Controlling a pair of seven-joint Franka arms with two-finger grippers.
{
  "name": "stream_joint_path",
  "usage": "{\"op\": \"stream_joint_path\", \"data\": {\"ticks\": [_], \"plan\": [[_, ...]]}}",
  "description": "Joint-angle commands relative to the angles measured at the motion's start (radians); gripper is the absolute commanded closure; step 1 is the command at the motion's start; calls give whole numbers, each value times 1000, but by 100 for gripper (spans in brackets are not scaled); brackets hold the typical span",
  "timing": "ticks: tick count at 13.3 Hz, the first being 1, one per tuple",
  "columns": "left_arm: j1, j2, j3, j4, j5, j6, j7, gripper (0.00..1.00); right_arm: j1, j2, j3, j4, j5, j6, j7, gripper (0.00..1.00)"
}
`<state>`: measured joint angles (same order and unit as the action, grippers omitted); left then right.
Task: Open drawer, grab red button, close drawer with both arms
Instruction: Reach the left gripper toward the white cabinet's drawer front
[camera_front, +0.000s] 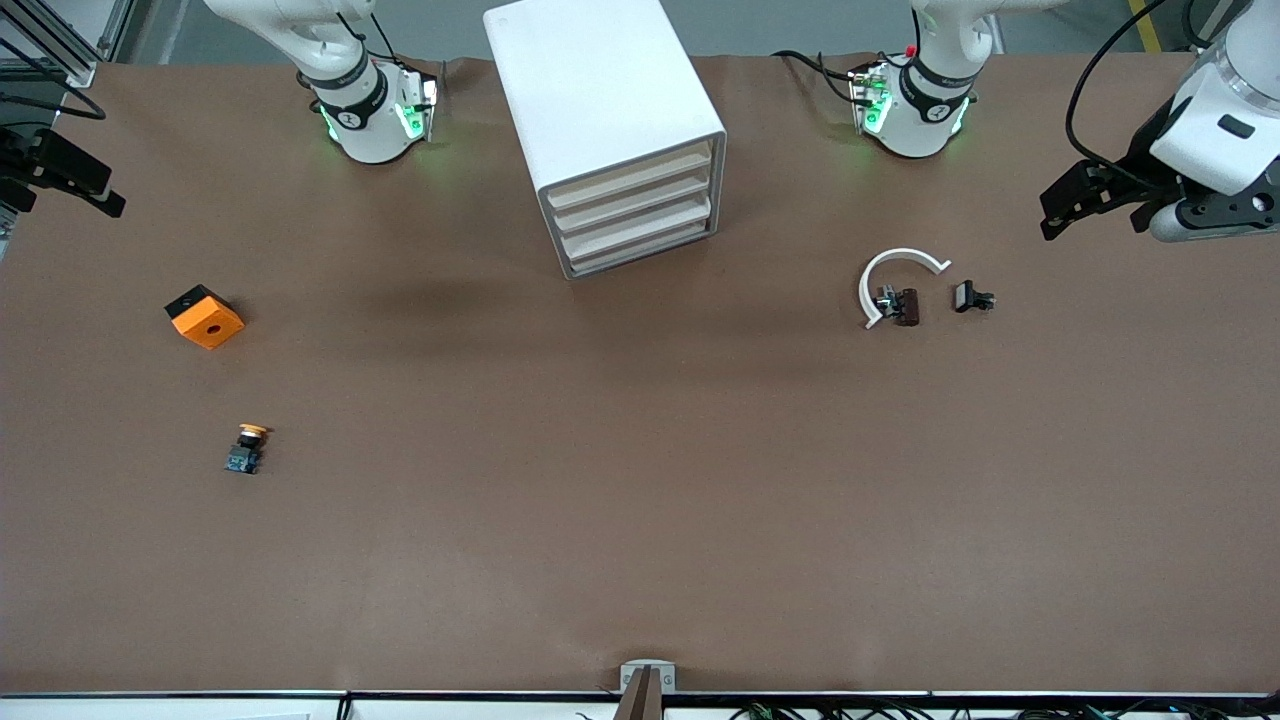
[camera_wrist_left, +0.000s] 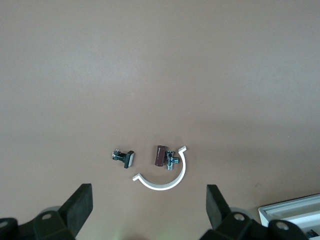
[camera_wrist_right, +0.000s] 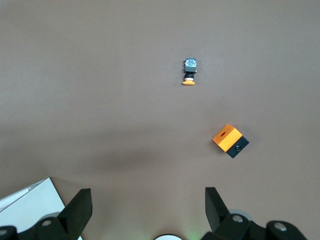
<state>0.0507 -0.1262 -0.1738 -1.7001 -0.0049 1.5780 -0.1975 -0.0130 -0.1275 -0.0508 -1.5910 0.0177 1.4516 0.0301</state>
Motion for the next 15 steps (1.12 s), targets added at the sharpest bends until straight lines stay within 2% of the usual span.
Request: {"op": "stream_joint_path", "data": {"ticks": [1, 4, 7, 9, 11, 15], "plan": [[1, 26, 0, 28, -6, -21, 13, 0, -5, -30, 6, -32, 11, 10, -12, 0], [-8, 100, -1, 66, 0, -19, 13, 0, -5, -37, 6, -40, 11, 19, -12, 0], [-17, 244, -13, 103, 0, -12, 13, 0, -5, -46, 6, -52, 11, 26, -12, 0], [-34, 376, -16, 137, -7, -9, 4, 0, -5, -47, 6, -53, 11, 26, -12, 0], [-40, 445, -27, 134, -26, 43, -7, 0, -5, -47, 6, -53, 11, 32, -12, 0], [-92, 551, -29, 131, -26, 94, -167, 0, -5, -47, 6, -56, 11, 23, 4, 0]]}}
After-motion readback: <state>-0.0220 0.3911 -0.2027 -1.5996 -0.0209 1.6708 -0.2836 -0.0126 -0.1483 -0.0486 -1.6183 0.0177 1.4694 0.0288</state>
